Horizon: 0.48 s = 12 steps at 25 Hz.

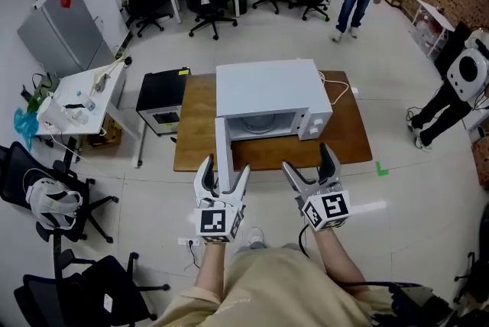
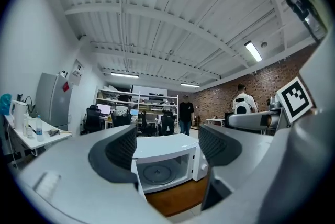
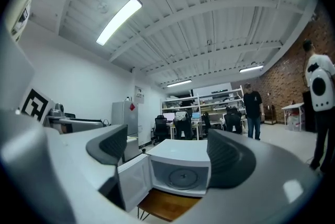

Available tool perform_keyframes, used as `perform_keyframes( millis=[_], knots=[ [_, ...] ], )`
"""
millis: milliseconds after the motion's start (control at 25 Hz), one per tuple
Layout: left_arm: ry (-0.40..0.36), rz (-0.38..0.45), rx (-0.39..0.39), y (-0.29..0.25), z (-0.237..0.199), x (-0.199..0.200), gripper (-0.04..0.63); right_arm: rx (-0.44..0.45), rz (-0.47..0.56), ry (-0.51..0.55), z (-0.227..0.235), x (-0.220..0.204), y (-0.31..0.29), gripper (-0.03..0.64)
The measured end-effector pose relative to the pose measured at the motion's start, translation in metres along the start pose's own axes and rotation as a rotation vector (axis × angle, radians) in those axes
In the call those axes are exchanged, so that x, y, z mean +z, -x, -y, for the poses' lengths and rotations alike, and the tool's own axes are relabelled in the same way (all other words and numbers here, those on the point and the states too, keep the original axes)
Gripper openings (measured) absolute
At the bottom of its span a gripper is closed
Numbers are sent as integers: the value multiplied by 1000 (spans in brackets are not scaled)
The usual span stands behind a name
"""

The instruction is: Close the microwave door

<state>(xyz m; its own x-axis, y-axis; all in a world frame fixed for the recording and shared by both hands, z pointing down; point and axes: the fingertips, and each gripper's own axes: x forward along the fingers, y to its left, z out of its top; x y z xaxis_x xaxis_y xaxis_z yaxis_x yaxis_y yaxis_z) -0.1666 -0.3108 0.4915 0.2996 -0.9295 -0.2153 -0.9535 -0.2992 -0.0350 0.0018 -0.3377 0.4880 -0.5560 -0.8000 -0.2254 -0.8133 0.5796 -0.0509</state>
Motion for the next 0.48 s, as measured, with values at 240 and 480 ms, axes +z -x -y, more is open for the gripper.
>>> perform_keyframes(
  millis=[240,480],
  knots=[
    [8,-16,4,-37,-4,-13,359,15,-13,-24,33,-13,-26,426],
    [16,-108,67,-38,-32,-46,359,95,-34,-70,41,-28,-60,426]
  ],
)
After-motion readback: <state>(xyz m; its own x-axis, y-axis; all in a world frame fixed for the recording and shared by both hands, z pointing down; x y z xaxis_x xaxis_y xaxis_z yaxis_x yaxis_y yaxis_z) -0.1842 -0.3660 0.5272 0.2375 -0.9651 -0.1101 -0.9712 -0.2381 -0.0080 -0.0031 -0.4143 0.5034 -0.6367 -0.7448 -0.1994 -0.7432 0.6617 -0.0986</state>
